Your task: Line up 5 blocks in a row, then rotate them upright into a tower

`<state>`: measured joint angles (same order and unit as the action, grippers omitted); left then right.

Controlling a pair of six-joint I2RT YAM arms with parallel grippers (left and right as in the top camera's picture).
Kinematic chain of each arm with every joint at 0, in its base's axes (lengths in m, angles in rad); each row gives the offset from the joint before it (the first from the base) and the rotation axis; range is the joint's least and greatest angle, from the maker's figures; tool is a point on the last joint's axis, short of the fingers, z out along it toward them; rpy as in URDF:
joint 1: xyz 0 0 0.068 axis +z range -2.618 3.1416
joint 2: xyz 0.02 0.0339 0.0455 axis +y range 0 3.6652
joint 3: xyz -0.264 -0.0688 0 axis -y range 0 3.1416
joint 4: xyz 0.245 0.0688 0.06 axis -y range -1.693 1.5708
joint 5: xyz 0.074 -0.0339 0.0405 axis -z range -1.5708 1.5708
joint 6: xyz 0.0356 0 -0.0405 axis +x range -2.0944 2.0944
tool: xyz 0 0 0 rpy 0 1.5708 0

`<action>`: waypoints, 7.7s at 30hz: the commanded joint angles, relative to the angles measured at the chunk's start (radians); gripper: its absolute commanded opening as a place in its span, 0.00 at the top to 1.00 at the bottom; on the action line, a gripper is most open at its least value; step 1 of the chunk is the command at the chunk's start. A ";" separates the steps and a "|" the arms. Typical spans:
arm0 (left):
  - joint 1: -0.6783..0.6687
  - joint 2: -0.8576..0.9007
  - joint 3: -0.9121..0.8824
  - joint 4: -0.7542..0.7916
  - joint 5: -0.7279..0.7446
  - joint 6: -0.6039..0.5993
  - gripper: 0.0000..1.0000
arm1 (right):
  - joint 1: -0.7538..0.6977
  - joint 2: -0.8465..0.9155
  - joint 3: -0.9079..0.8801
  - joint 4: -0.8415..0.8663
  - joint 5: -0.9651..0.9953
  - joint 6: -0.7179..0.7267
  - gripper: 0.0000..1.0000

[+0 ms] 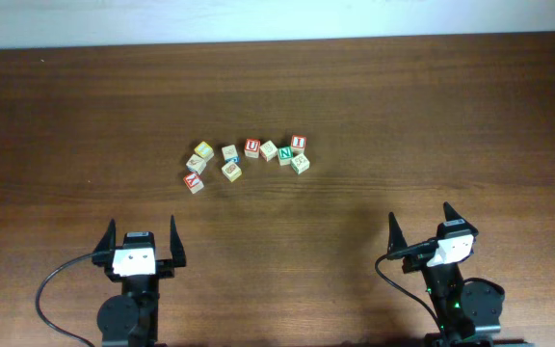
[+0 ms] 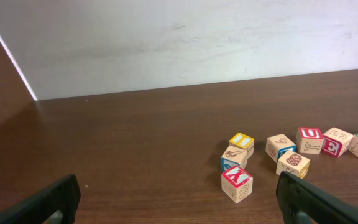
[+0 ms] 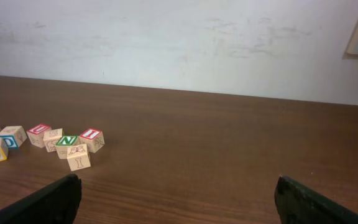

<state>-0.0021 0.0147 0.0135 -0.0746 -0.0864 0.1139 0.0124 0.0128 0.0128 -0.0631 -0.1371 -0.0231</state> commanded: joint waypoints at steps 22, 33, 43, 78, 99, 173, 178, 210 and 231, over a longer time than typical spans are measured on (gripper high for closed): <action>0.003 -0.009 -0.004 -0.002 0.003 0.019 0.01 | -0.006 -0.007 -0.007 -0.002 -0.006 0.001 0.02; 0.003 -0.009 -0.004 -0.002 0.003 0.019 0.01 | -0.006 -0.007 -0.007 -0.002 -0.006 0.001 0.01; 0.003 -0.009 -0.004 -0.002 0.003 0.019 0.01 | -0.006 -0.007 -0.007 -0.002 -0.006 0.001 0.02; 0.003 -0.009 -0.004 -0.002 0.003 0.019 0.01 | -0.006 -0.007 -0.007 -0.002 -0.006 0.001 0.01; 0.003 -0.009 -0.004 -0.002 0.003 0.019 0.01 | -0.006 -0.007 -0.007 -0.002 -0.006 0.001 0.01; 0.003 0.753 0.968 -0.371 0.169 -0.037 0.01 | -0.006 0.599 0.832 -0.455 -0.286 0.004 0.02; 0.003 1.014 1.304 -0.665 0.180 -0.037 0.01 | -0.006 0.914 1.107 -0.695 -0.407 0.004 0.02; 0.003 1.470 1.549 -0.913 0.270 -0.038 0.01 | 0.419 2.079 1.566 -0.642 0.045 0.101 0.26; 0.003 1.470 1.549 -0.913 0.270 -0.038 0.01 | 0.451 2.134 1.580 -0.644 0.106 0.136 0.79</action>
<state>-0.0021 1.4811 1.5452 -0.9855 0.1692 0.0856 0.4591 2.1544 1.5646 -0.6727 -0.0559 0.0425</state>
